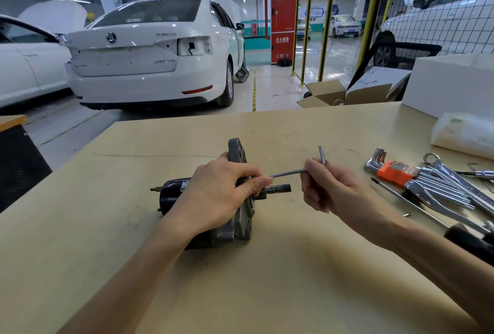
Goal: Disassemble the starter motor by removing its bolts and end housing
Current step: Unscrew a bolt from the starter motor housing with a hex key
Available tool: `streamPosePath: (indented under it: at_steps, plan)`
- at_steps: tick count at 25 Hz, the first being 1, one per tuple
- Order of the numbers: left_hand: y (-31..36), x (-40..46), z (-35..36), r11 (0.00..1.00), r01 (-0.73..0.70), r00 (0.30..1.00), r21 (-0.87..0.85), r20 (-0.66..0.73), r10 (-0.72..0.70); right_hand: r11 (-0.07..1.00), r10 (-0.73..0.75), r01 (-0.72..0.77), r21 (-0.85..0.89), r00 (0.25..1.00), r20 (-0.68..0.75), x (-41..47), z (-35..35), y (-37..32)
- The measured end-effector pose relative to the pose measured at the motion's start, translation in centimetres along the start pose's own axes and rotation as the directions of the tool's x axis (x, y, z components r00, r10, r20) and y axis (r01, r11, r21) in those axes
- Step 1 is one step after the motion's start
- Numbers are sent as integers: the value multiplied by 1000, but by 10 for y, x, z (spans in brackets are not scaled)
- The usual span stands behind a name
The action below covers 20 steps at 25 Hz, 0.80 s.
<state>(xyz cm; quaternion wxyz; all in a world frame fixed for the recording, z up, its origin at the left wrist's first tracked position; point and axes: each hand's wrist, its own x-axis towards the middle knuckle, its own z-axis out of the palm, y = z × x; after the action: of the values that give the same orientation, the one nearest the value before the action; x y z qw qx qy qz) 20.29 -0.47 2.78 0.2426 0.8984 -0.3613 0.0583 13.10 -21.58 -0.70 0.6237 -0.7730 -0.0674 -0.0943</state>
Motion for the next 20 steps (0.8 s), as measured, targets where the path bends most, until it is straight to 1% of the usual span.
streamPosePath:
  at_steps: [3,5,9,10,11,12,13,14,15,16,17,18,20]
  plan:
    - [0,0,-2,1000,7,1000,-20,8,-7,972,-140,142,-185,990,22,-1,-4,-1]
    - [0,-1,-2,1000,11,1000,-15,8,-11,944,-185,188,-271,982,37,-1,-8,-1]
    - [-1,-1,-1,999,22,1000,-26,14,-21,883,-245,259,-392,966,86,-4,-13,0]
    - [-1,-2,-1,999,29,1000,-36,4,-28,878,-241,266,-399,964,111,-2,-14,-3]
    - [-2,-2,-1,998,33,999,-48,-13,-34,895,-235,262,-362,965,117,1,-17,-7]
    - [-2,-2,-1,998,36,999,-58,-37,-38,927,-234,247,-283,969,81,4,-23,-12]
    - [-3,-2,-1,997,41,997,-60,-58,-44,952,-240,234,-196,971,-7,7,-32,-17]
    - [-5,-2,0,998,44,996,-55,-73,-48,960,-245,223,-168,961,-128,8,-44,-20]
    - [-6,-3,1,998,44,995,-47,-85,-48,950,-255,196,-243,936,-242,8,-56,-21]
    - [-7,-3,2,998,43,994,-41,-95,-47,910,-267,133,-392,912,-311,7,-68,-20]
    - [-8,-4,2,998,43,994,-39,-103,-47,836,-261,50,-546,912,-316,5,-78,-17]
    - [-9,-4,3,998,42,993,-41,-106,-46,744,-217,-28,-668,935,-281,3,-84,-15]
    - [-9,-4,4,998,43,993,-44,-107,-47,571,-79,-107,-814,980,-184,0,-90,-10]
